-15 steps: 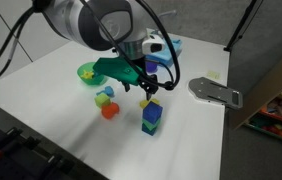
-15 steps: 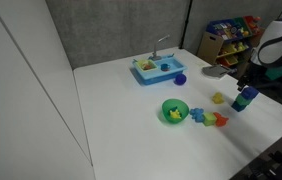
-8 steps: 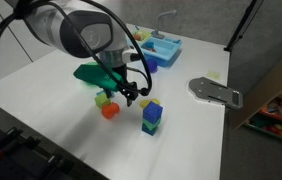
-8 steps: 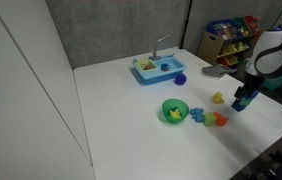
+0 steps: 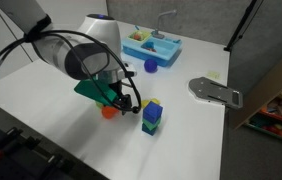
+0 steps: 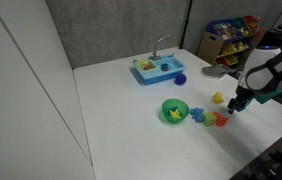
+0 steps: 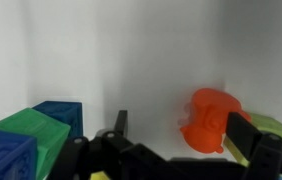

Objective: Pick up the green block and stack it on the navy blue block, pick up the neon blue block and stack it on the green block, Pick up the orange toy and stack it on the neon blue block, pick up the light green block and stack it on the neon blue block top

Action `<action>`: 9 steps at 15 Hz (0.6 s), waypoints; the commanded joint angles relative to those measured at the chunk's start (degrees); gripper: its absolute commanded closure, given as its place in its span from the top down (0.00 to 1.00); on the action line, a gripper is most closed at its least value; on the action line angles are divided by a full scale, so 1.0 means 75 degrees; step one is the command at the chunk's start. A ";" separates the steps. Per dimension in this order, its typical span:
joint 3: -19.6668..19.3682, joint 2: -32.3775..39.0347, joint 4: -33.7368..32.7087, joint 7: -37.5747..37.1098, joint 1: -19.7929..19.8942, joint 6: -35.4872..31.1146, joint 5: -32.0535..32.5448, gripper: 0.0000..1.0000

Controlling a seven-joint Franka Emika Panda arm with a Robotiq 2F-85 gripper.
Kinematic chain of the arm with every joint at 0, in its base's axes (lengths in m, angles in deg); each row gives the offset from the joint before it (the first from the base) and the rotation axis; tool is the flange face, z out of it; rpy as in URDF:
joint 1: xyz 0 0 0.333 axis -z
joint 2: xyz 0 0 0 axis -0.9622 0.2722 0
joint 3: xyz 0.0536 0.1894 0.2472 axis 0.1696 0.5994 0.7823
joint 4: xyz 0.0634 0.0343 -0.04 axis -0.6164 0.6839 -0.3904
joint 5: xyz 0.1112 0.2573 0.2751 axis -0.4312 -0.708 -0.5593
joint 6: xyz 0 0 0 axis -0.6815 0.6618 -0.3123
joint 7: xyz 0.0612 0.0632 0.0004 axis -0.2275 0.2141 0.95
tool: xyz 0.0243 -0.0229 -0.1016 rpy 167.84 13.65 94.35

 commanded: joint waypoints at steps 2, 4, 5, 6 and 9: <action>0.0403 0.0569 -0.0394 0.0206 0.0422 -0.0612 -0.0372 1.00; 0.0455 0.0781 -0.0560 0.0151 0.0462 -0.0796 -0.0388 1.00; 0.0488 0.0897 -0.0651 0.0141 0.0478 -0.0869 -0.0384 1.00; 0.0506 0.0998 -0.0739 0.0131 0.0474 -0.0914 -0.0367 1.00; 0.0446 0.1331 -0.1040 -0.0013 0.0300 -0.0952 -0.0281 1.00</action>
